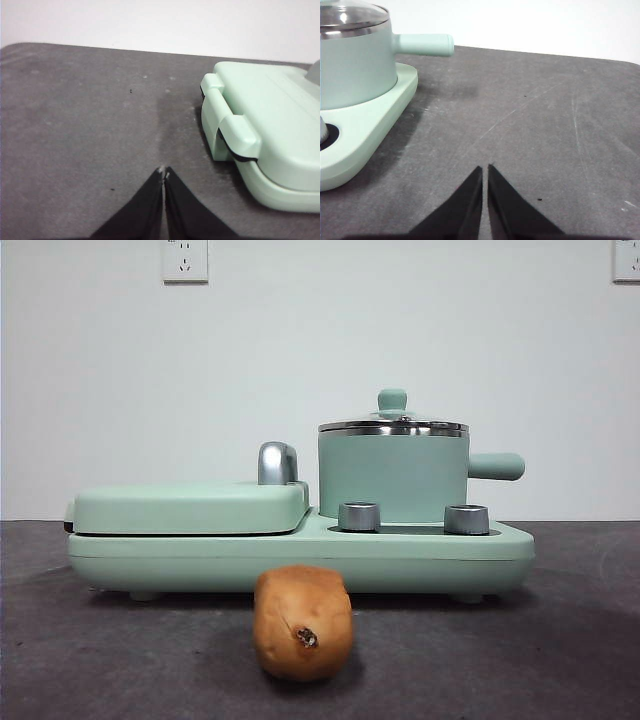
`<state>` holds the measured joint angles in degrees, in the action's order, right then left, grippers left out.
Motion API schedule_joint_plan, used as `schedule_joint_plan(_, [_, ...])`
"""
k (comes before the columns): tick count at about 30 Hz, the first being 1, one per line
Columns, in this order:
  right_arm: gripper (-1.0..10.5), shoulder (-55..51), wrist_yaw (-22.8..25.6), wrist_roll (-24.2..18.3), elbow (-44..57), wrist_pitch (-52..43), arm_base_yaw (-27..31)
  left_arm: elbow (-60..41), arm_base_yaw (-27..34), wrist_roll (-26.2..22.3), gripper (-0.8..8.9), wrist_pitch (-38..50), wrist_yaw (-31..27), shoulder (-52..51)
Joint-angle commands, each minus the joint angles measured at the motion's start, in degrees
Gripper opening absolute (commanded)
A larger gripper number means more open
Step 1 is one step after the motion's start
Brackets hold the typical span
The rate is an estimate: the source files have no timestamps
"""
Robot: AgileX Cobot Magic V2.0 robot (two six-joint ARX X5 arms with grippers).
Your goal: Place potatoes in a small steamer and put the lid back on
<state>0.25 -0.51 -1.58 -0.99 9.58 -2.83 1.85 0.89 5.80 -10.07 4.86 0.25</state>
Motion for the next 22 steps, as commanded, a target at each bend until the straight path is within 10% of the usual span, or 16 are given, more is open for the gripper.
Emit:
schedule_joint_plan(1, [0.1, -0.04, -1.11, 5.97, 0.26, -0.59, 0.07, -1.05, -0.04, 6.40, 0.06, 1.20, 0.22, -0.07])
schedule_joint_plan(10, [0.1, 0.63, -4.50, 20.00, -5.16, 1.33, -0.26, 1.70, -1.29, 14.36, 0.09, 1.90, 1.81, 0.90])
schedule_joint_plan(22, [0.1, 11.85, -8.70, 20.35, -30.86, 17.84, -0.52, 22.21, -5.55, 15.82, 0.09, -11.17, 6.54, 13.86])
